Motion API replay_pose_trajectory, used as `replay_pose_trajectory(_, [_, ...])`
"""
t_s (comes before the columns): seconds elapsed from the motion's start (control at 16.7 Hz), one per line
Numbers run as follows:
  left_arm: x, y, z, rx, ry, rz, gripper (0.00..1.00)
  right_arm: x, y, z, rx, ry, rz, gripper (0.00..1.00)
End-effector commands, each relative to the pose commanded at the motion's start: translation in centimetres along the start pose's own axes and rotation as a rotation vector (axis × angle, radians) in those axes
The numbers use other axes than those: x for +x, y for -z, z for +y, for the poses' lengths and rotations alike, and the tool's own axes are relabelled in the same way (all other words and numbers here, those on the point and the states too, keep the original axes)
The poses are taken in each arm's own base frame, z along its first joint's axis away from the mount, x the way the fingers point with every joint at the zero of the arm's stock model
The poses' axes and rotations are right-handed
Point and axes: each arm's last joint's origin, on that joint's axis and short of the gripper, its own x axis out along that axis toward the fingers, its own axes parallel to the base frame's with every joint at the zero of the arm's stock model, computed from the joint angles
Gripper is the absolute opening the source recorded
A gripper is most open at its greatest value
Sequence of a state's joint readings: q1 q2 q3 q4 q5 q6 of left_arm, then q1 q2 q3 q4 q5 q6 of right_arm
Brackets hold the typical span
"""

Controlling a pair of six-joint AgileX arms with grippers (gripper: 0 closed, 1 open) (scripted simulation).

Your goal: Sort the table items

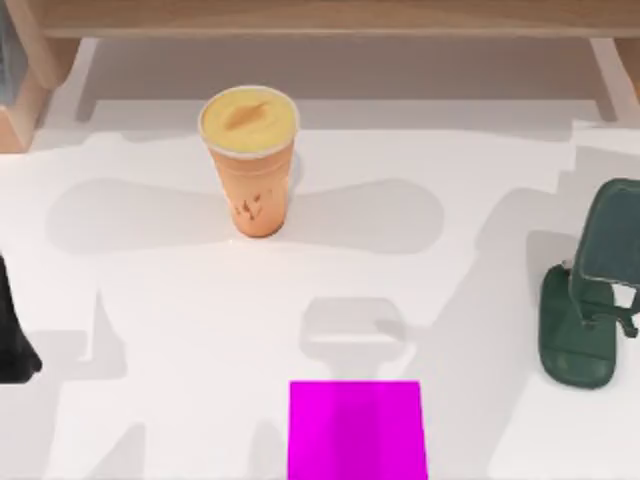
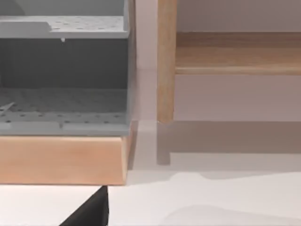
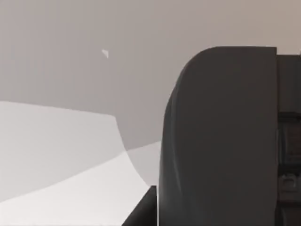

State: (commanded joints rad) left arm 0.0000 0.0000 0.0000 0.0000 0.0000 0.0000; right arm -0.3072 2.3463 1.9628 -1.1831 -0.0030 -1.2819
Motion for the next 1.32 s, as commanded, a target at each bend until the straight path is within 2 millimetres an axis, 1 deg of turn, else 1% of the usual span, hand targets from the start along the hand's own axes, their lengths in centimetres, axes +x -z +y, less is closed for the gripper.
replay_pose_trajectory(0.24, [0.0,0.0,0.0,0.0,0.0,0.0,1.0,-4.4,0.0,0.3,0.002,-0.011,0.003,0.0])
replay_pose_trajectory(0.36, [0.0,0.0,0.0,0.0,0.0,0.0,1.0,-5.9,0.1,0.5,0.003,-0.003,0.001,0.0])
replay_pose_trajectory(0.42, [0.0,0.0,0.0,0.0,0.0,0.0,1.0,-6.1,0.1,0.5,0.004,-0.002,0.001,0.0])
replay_pose_trajectory(0.66, [0.0,0.0,0.0,0.0,0.0,0.0,1.0,-5.9,0.0,0.5,0.004,-0.005,0.002,0.0])
replay_pose_trajectory(0.78, [0.0,0.0,0.0,0.0,0.0,0.0,1.0,-6.3,-1.1,1.1,0.008,0.007,-0.006,0.0])
replay_pose_trajectory(0.9, [0.0,0.0,0.0,0.0,0.0,0.0,1.0,-7.0,-3.6,2.4,0.02,0.034,-0.024,0.0])
replay_pose_trajectory(1.08, [0.0,0.0,0.0,0.0,0.0,0.0,1.0,-7.9,-9.0,5.8,0.065,0.076,-0.072,0.0])
replay_pose_trajectory(1.2, [0.0,0.0,0.0,0.0,0.0,0.0,1.0,-7.9,-13.4,9.1,0.119,0.088,-0.112,0.0])
replay_pose_trajectory(1.32, [0.0,0.0,0.0,0.0,0.0,0.0,1.0,-7.2,-17.7,13.1,0.199,0.078,-0.149,0.0])
